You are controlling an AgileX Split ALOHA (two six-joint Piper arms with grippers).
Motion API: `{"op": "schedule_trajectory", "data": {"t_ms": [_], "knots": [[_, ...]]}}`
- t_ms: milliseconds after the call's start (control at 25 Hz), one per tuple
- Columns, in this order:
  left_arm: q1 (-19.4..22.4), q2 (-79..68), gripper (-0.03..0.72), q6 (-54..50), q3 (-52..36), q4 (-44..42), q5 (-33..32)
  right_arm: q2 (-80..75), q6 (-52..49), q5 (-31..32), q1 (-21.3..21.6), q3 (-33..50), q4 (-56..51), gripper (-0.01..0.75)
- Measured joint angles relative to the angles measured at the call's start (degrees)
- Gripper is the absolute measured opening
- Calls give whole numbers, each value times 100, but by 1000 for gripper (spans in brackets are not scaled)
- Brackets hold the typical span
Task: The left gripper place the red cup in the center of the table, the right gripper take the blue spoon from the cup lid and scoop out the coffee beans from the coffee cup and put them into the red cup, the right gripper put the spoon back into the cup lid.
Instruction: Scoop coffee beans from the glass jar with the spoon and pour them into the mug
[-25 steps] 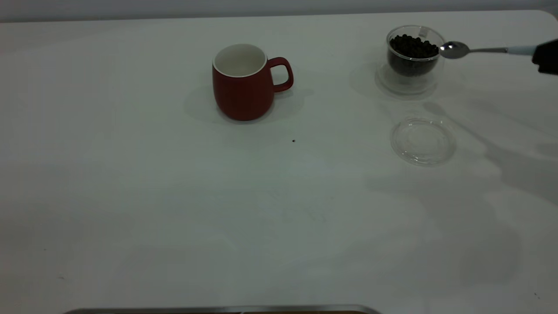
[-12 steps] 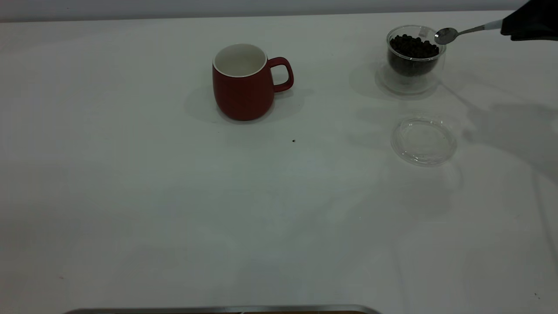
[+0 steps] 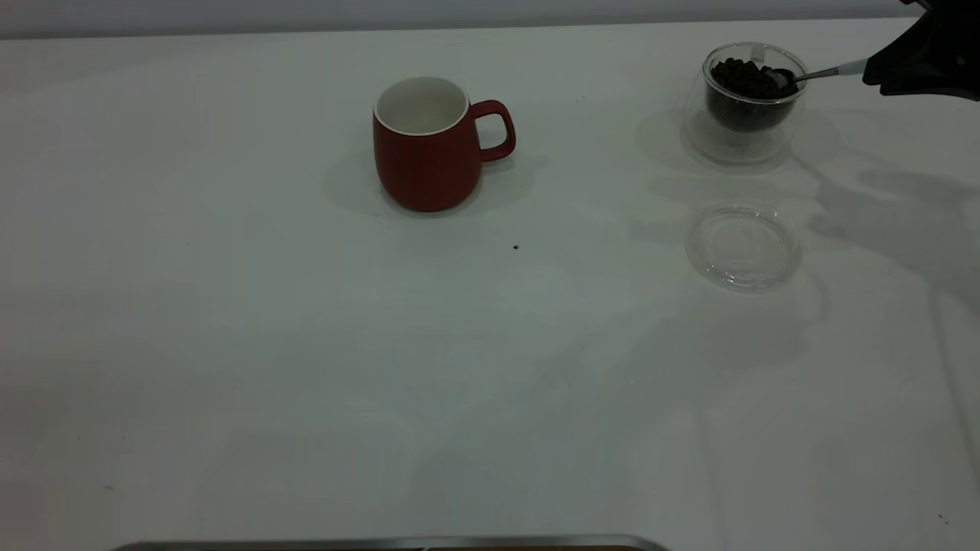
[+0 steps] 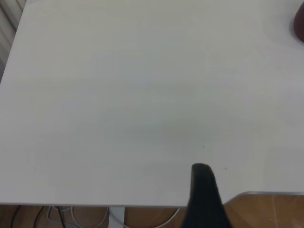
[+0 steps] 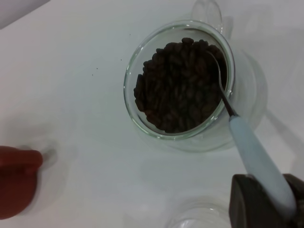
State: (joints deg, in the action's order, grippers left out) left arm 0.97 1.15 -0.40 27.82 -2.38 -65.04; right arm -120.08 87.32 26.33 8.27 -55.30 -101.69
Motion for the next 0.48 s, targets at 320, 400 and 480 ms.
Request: {"op": "schedule_trajectory", "data": {"t_ms": [320,400,480], "knots": [[0,0,587,0,0,0,0,-235,-376,457,-25,-7,0,114],[0,0,587,0,0,0,0,-283,-484,518,-19,-7,0,114],[0,0,587,0,0,0,0,-297,-563,589,12,-7,0,114]]}}
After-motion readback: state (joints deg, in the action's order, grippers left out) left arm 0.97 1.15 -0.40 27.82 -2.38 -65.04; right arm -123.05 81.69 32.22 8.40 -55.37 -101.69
